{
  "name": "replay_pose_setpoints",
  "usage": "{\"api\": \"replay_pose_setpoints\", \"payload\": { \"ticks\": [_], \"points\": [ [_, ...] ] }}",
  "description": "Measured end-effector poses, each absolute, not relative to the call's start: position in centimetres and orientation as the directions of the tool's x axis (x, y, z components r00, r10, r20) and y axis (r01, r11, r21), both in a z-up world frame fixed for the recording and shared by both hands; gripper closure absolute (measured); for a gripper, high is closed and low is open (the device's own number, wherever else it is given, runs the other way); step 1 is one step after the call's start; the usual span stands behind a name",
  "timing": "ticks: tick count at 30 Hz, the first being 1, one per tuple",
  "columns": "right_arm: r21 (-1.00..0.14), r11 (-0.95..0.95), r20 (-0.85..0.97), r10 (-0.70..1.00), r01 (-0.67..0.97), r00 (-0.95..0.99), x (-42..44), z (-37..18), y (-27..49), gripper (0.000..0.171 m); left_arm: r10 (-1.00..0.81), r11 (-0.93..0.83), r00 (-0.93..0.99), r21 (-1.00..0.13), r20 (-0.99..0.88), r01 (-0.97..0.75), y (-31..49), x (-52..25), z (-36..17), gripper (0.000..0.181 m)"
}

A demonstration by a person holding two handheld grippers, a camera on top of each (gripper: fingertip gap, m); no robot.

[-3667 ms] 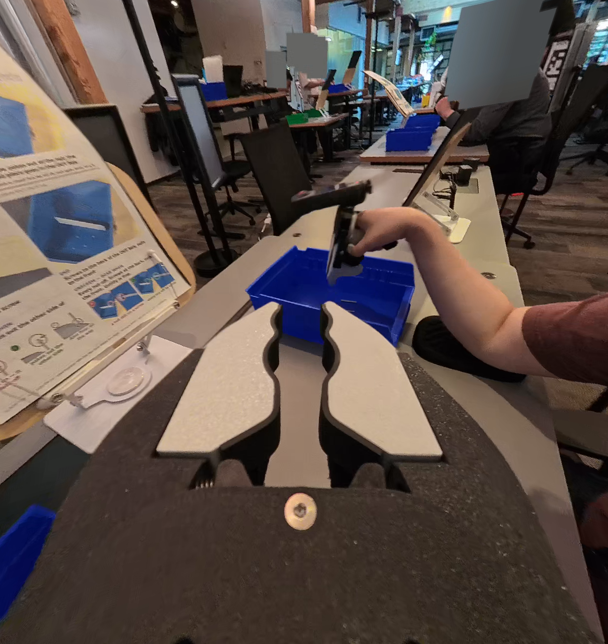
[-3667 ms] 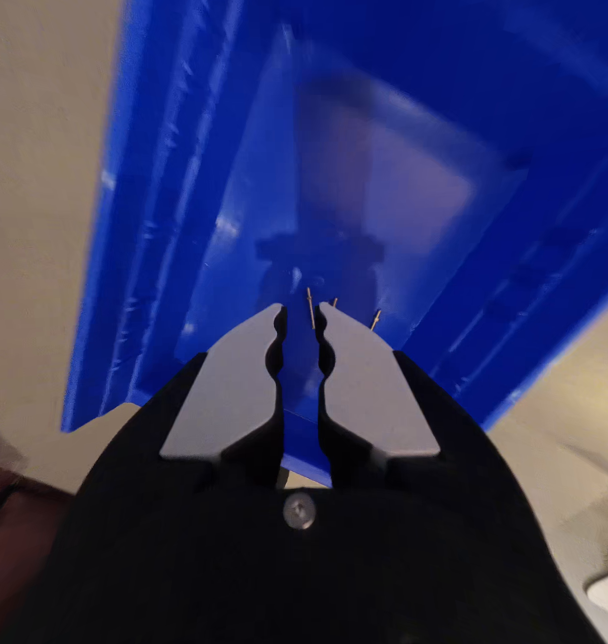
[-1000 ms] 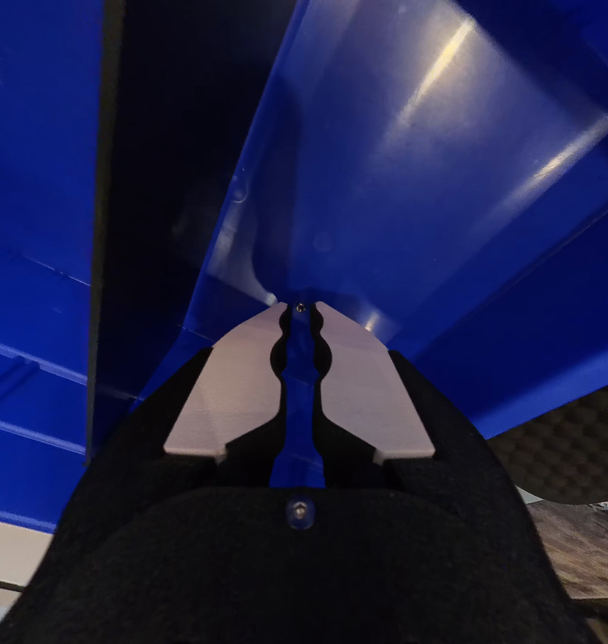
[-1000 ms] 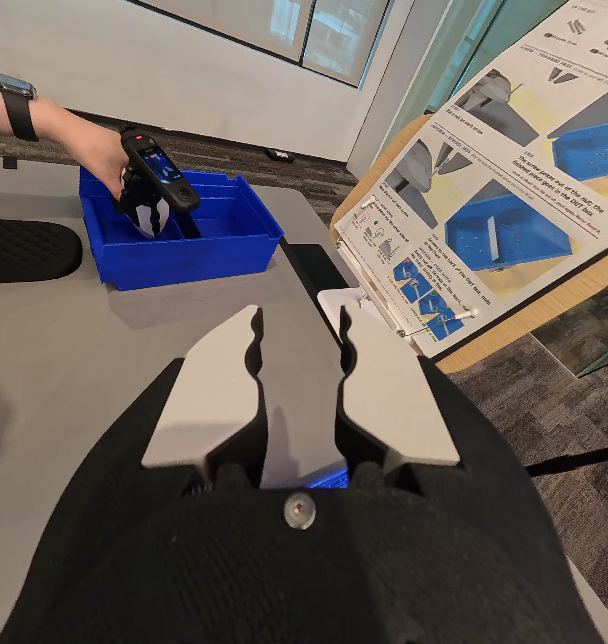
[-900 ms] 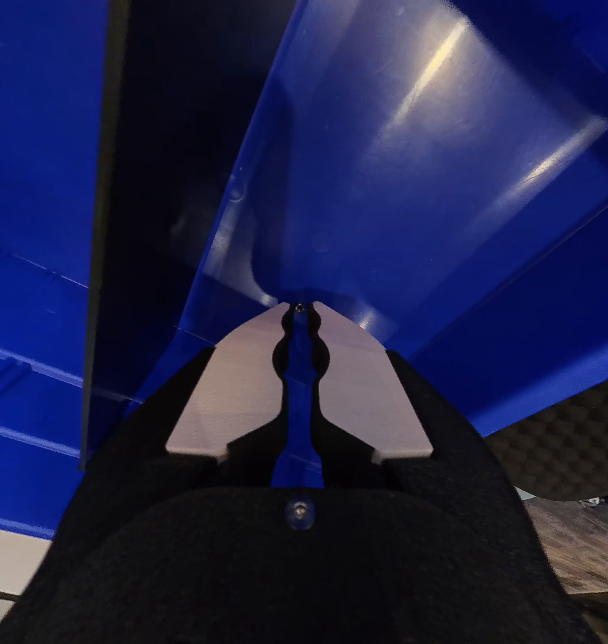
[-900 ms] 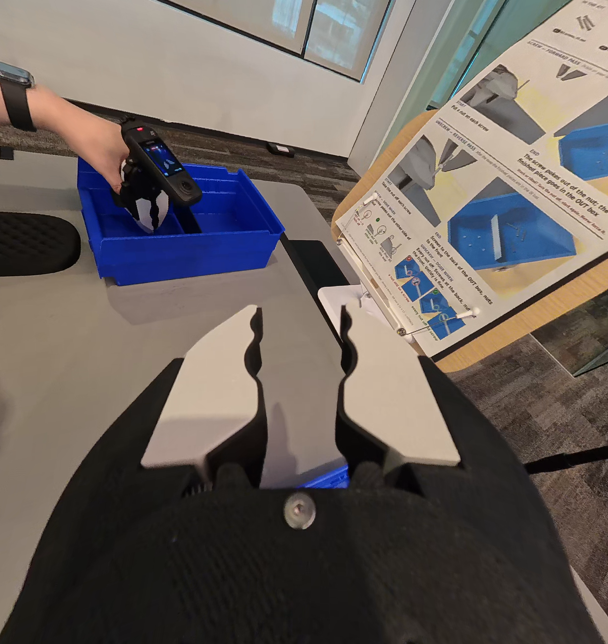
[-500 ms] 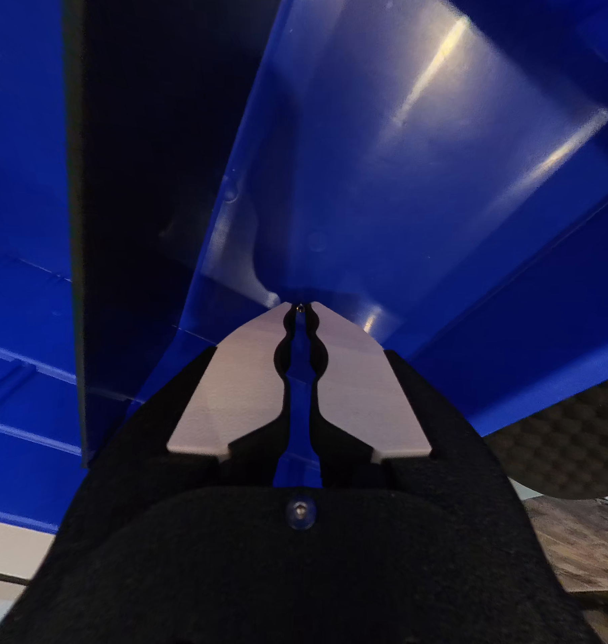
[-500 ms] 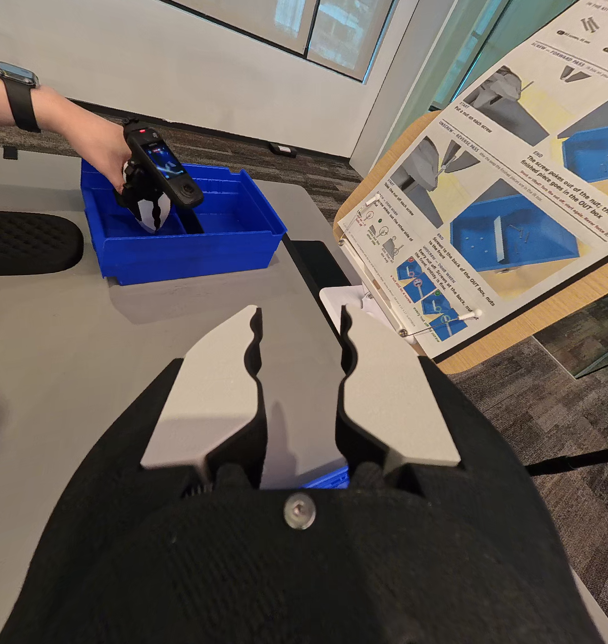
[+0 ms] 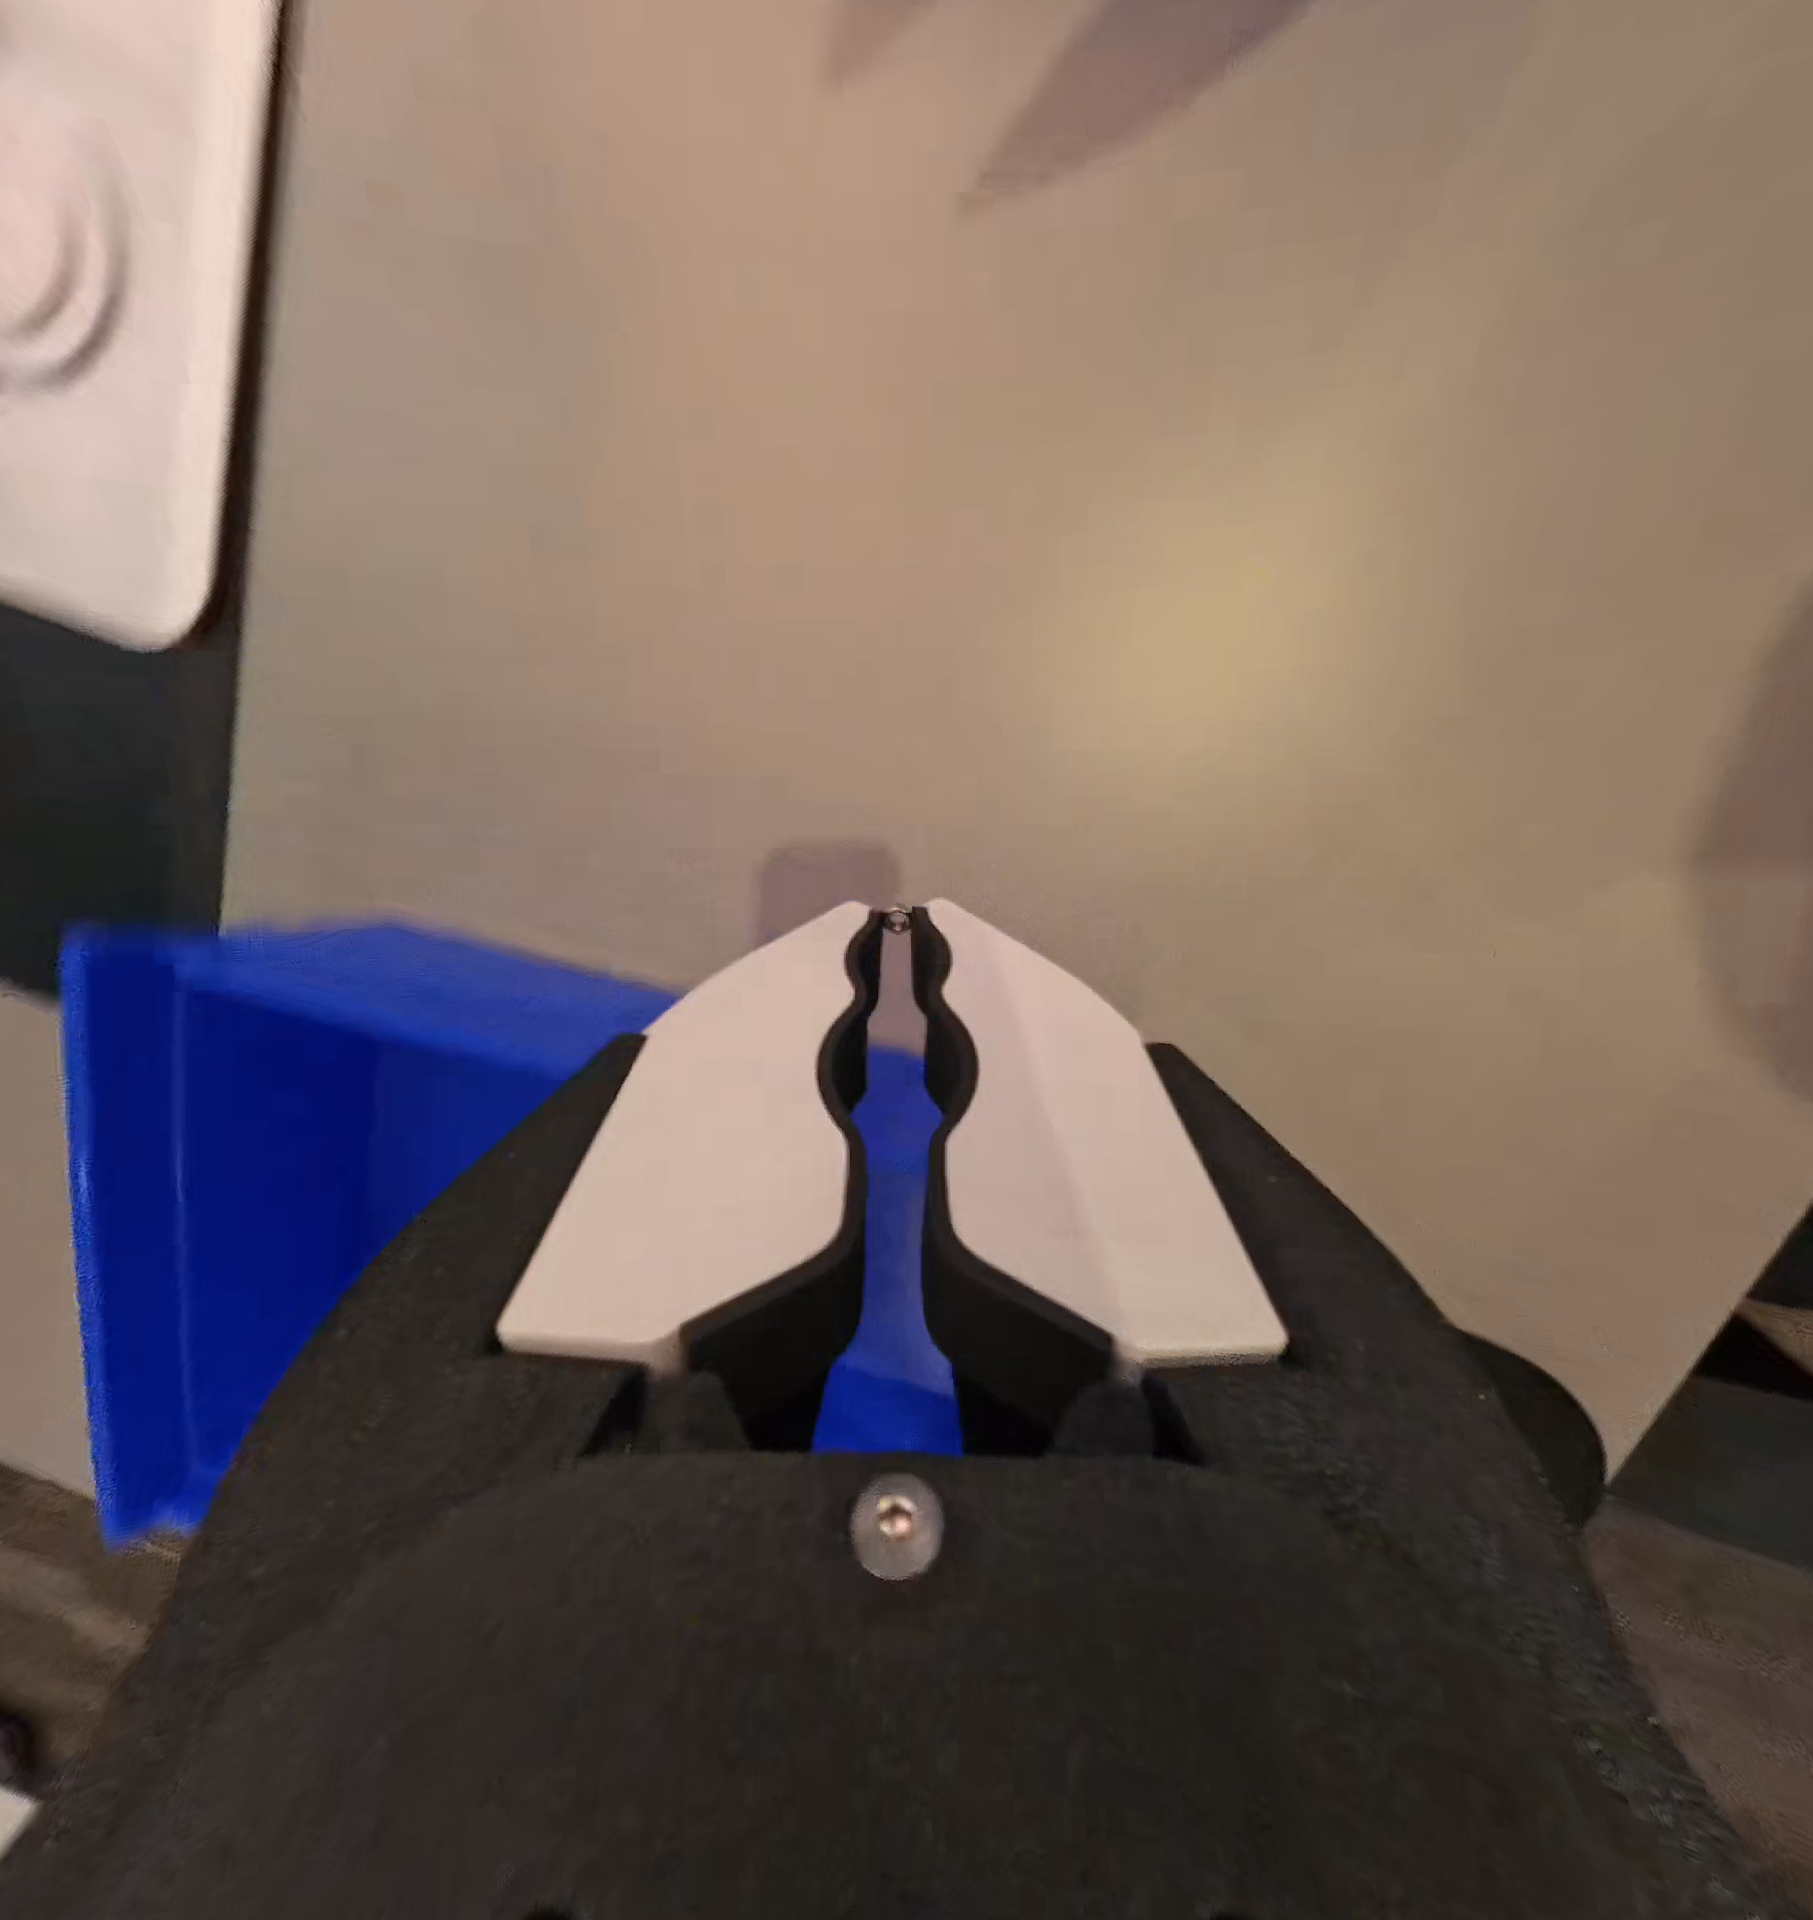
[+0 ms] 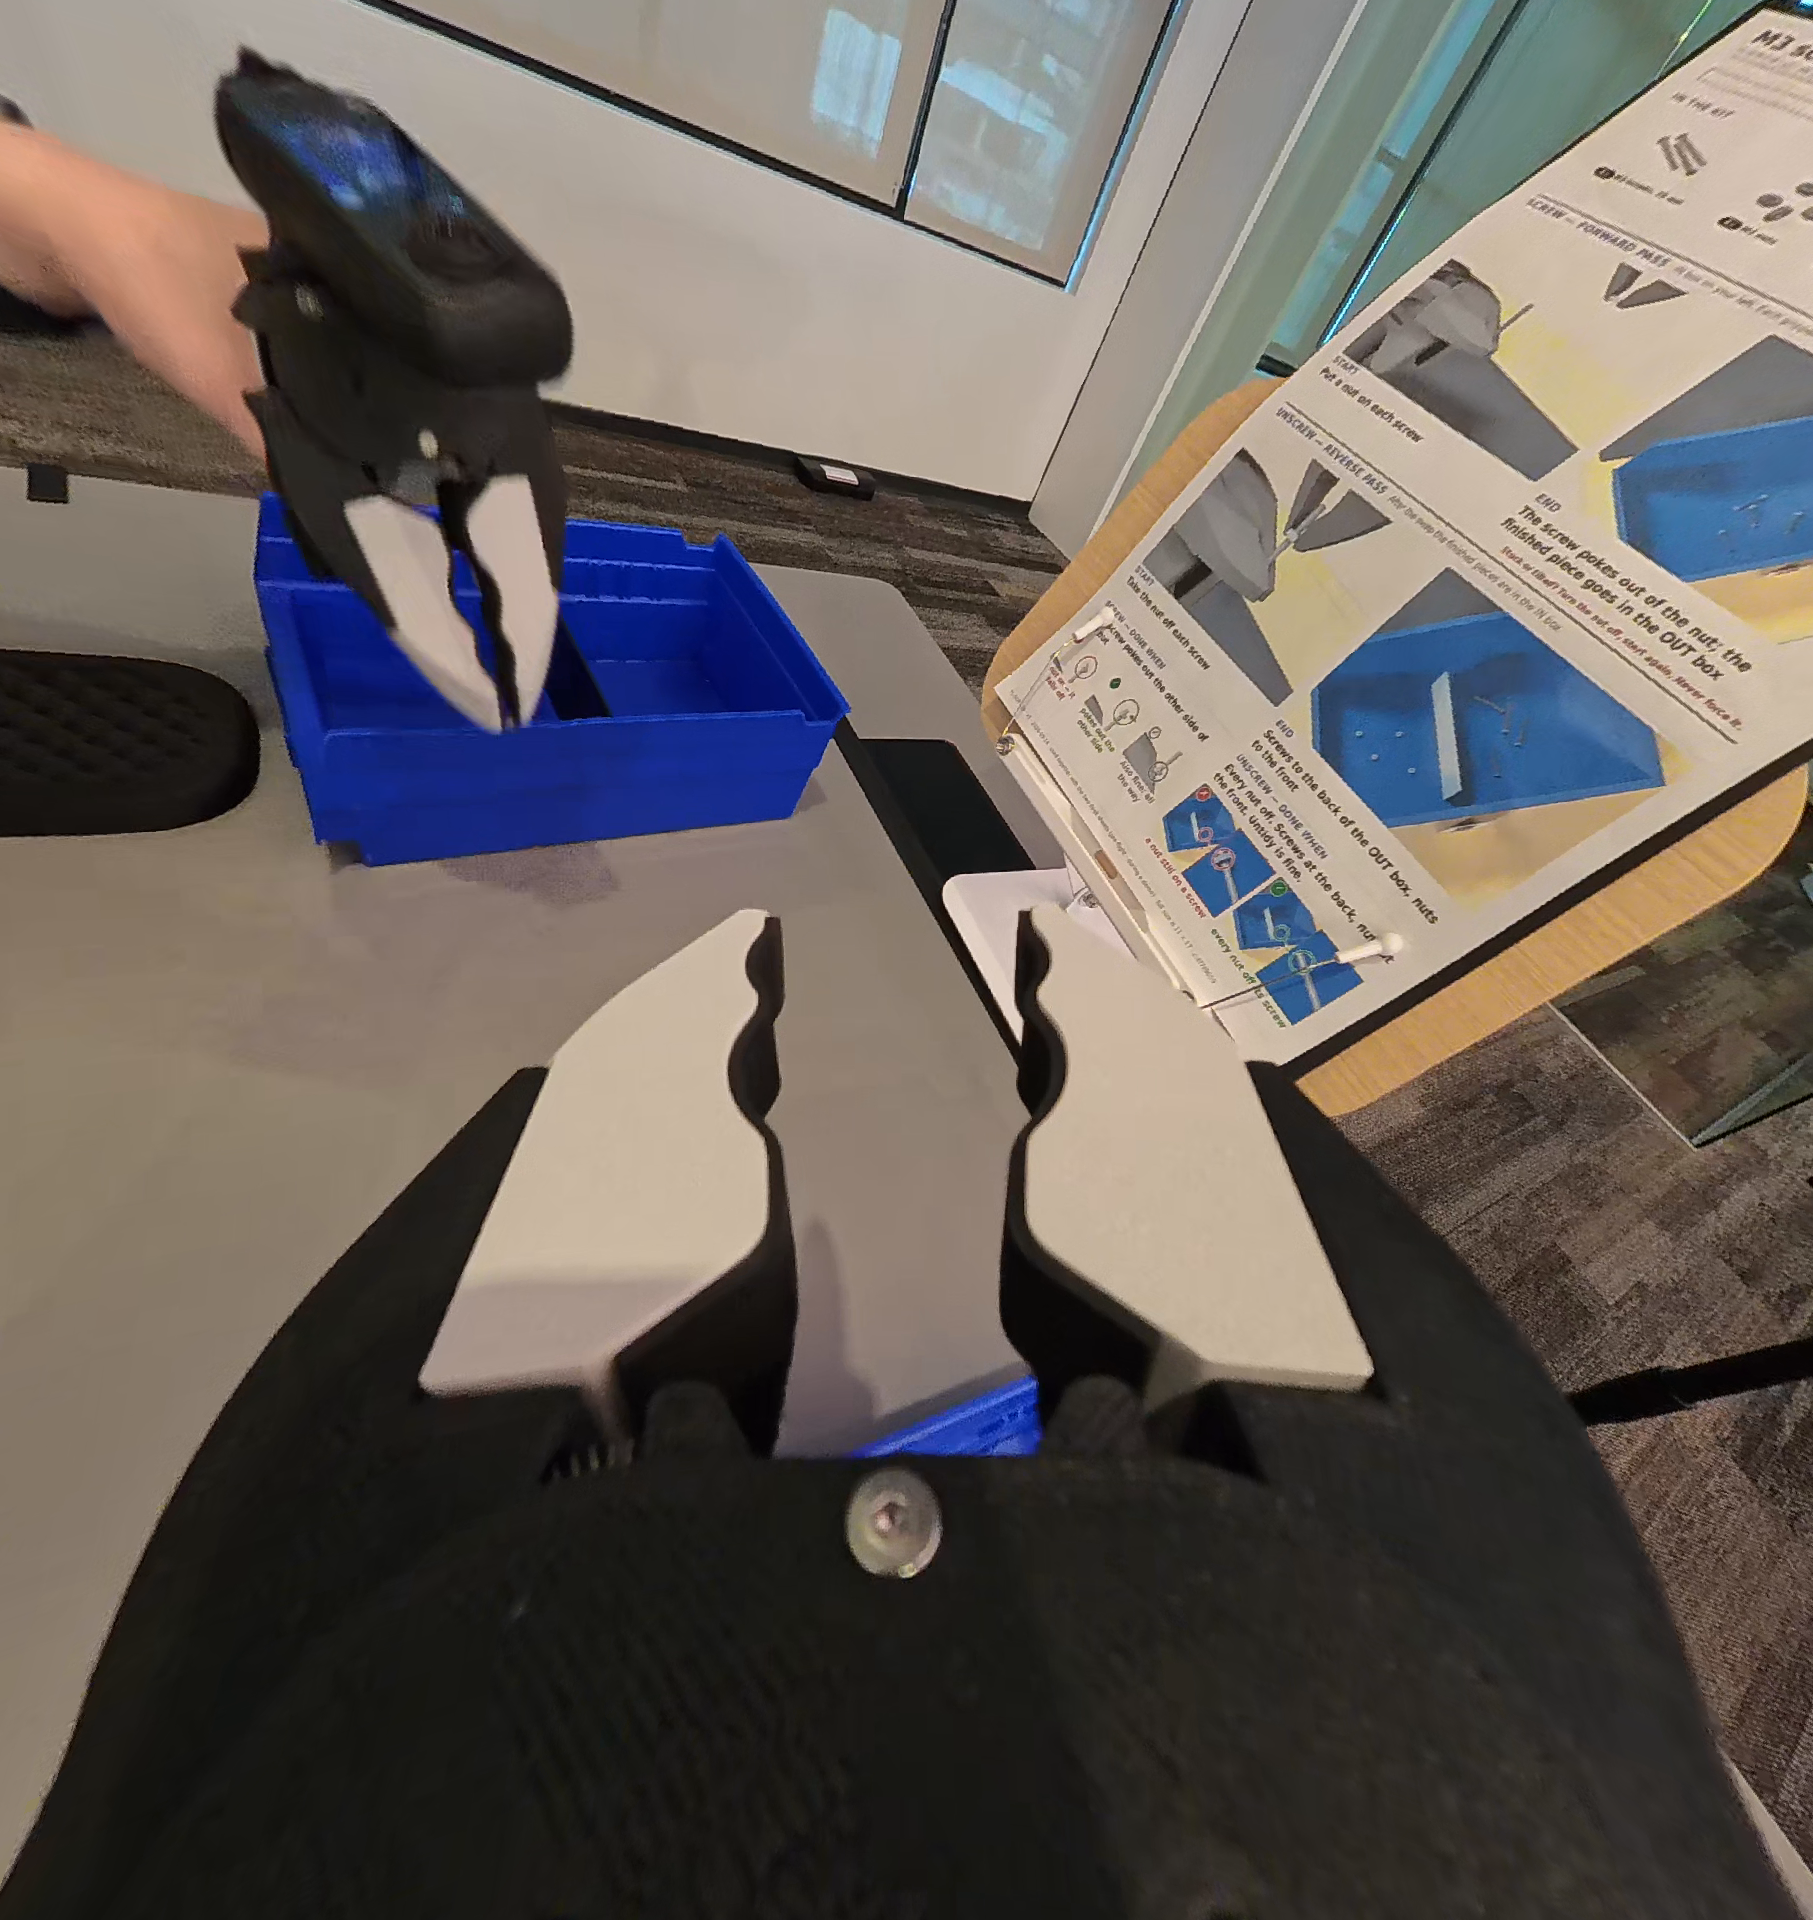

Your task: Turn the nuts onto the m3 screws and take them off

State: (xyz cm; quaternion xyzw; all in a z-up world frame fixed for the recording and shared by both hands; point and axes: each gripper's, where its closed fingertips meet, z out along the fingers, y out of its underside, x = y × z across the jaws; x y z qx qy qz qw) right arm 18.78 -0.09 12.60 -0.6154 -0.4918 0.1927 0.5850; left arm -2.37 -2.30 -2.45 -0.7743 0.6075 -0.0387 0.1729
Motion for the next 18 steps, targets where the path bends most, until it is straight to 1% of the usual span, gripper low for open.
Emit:
{"api": "replay_pose_setpoints", "payload": {
  "ticks": [3,6,10,18],
  "points": [
    [-0.901,0.181,0.357,0.827,0.395,0.435,18.9,12.7,-0.7,0.126,-0.982,-0.042,0.082,-0.224,-0.171,-0.974,-3.3,3.6,-6.8,0.176],
    [-0.898,0.193,0.366,0.827,0.396,0.427,19.0,12.9,-1.2,0.126,-0.990,0.028,-0.012,-0.107,-0.142,-0.994,-3.9,6.6,-10.8,0.176],
    [-0.899,0.198,0.368,0.826,0.392,0.427,19.5,13.2,-1.5,0.125,-0.993,0.050,-0.041,-0.074,-0.115,-0.996,-3.6,8.5,-13.1,0.176],
    [-0.903,0.174,0.356,0.815,0.393,0.458,21.6,13.1,-1.2,0.123,-0.995,0.074,-0.071,-0.039,-0.066,-0.997,-3.9,9.3,-15.3,0.176]
  ]
}}
